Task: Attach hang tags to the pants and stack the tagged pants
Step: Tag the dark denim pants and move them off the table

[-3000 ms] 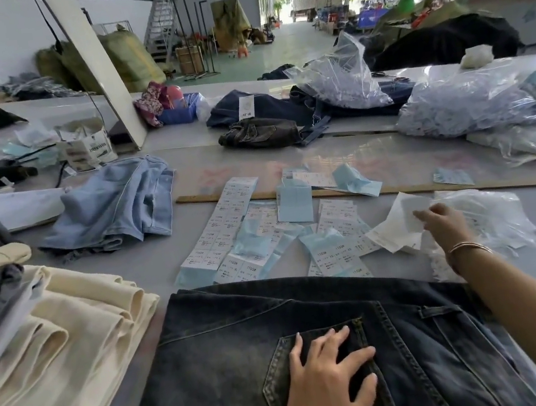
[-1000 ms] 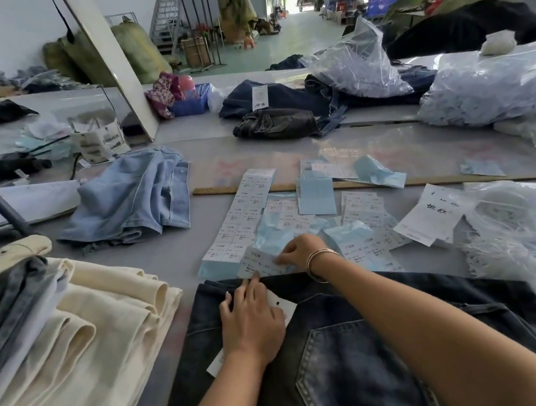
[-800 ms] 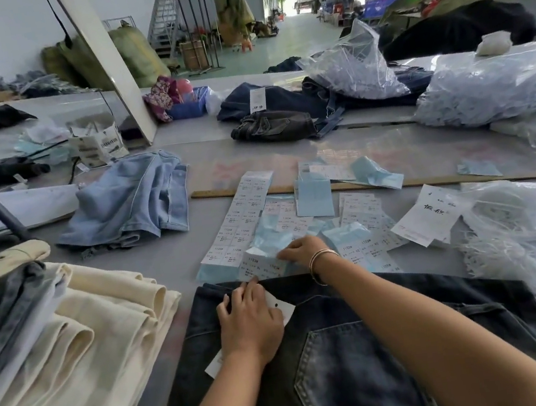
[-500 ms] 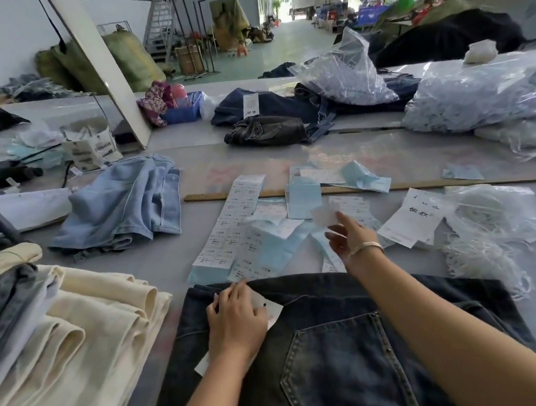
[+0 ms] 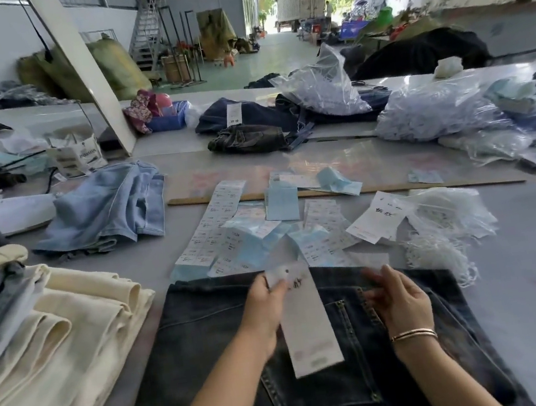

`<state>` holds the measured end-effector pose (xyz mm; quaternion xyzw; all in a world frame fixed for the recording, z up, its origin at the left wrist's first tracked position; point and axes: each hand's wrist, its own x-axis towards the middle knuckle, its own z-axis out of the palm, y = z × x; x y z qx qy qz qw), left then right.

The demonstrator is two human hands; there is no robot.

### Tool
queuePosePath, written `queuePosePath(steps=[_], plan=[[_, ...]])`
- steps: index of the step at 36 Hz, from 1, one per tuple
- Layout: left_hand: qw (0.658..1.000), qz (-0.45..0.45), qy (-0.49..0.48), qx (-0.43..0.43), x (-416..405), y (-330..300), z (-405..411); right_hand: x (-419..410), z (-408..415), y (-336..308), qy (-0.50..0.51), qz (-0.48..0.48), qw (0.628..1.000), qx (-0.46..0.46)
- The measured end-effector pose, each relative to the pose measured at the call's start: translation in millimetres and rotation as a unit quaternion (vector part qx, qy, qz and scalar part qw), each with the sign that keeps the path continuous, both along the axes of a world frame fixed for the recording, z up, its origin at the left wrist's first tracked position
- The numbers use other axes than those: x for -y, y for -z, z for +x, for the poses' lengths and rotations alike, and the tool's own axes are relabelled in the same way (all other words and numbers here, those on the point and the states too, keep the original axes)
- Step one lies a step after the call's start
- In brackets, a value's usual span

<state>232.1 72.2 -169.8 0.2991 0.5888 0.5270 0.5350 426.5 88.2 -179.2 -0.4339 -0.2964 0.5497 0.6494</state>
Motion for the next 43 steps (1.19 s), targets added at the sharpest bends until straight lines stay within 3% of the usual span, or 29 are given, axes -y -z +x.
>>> queuePosePath(steps=[3, 5, 7, 10, 12, 21, 29, 40, 43], plan=[[0.997, -0.035, 0.021, -0.063, 5.1, 18.6, 7.6, 9.5, -1.4, 3.0, -0.008, 0.065, 0.985, 0.158], [0.996, -0.032, 0.021, -0.075, 5.5, 23.7, 6.6, 16.2, -5.7, 11.1, -0.050, 0.136, 0.946, 0.290], [0.996, -0.025, 0.012, -0.082, 2.9, 25.5, 6.0, 24.0, -11.8, 22.9, -0.079, 0.224, 0.872, 0.429], [0.993, -0.023, -0.004, -0.117, -0.2, 28.2, 7.0, 33.9, -17.5, 36.8, -0.051, 0.364, 0.696, 0.617], [0.992, -0.019, -0.009, -0.125, 0.4, 30.3, 8.1, 35.2, -21.4, 37.9, -0.029, 0.395, 0.645, 0.653], [0.992, -0.012, -0.003, -0.126, 1.9, 31.3, 8.5, 31.0, -26.7, 33.7, -0.024, 0.351, 0.633, 0.689], [0.997, -0.003, 0.053, -0.050, 2.7, 31.4, 3.1, 32.2, -25.0, 30.9, -0.083, 0.323, 0.634, 0.698], [0.991, -0.038, 0.030, -0.123, -2.3, 30.8, 8.7, 37.1, -23.2, 26.7, -0.142, 0.357, 0.572, 0.725], [0.989, -0.038, 0.030, -0.137, -1.4, 31.4, 9.0, 40.6, -20.6, 26.0, -0.204, 0.354, 0.579, 0.705]])
